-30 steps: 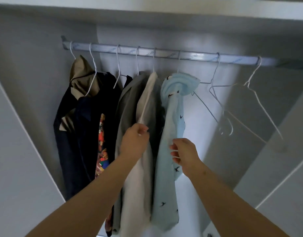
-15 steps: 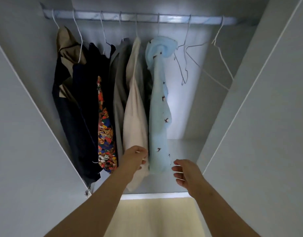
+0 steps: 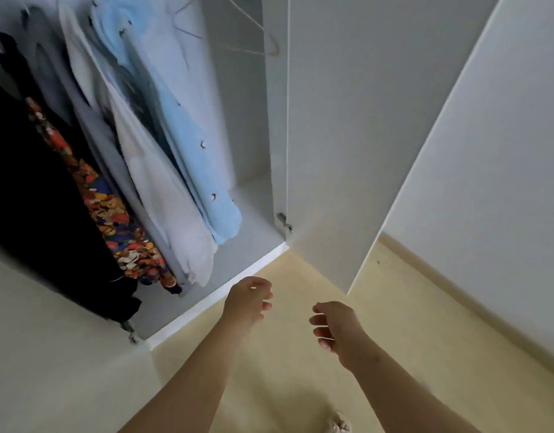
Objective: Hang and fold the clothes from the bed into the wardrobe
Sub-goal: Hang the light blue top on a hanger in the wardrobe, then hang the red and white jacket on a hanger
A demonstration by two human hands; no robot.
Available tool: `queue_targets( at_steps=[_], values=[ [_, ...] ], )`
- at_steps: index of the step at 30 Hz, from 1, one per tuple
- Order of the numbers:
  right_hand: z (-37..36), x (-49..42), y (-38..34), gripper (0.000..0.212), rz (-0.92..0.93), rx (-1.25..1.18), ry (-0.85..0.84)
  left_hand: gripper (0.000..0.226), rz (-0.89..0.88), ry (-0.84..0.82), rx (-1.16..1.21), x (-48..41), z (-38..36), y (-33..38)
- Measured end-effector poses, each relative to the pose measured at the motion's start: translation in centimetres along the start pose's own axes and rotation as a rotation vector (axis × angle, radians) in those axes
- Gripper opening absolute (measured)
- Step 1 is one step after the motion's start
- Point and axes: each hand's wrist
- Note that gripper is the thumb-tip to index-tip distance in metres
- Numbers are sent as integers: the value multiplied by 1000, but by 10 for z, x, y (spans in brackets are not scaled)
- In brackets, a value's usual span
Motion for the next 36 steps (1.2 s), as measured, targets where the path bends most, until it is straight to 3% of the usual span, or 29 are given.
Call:
queue_targets(
  at_steps=[10,22,29,36],
  values=[
    [172,127,125,12,-14,-227,390,13,-121,-340,-402,101,-162,-107],
    [378,396,358,13,-123,-595,963,19,-113,-810,-888,348,-352,-346],
    [451,483,418,17,-131,-821,1165,18,-144,-998,-1097,449,-433,-417],
    [546,507,458,13,-116,-1052,1333,16,-179,-1110,-1252,503,-549,-460]
  ],
)
Point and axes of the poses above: each hand's wrist, its own x-axis away from the middle knuckle, its own z-axis out of the back of the hand, y = z × x, and after that the axes turned 12 degrees about z, right-handed
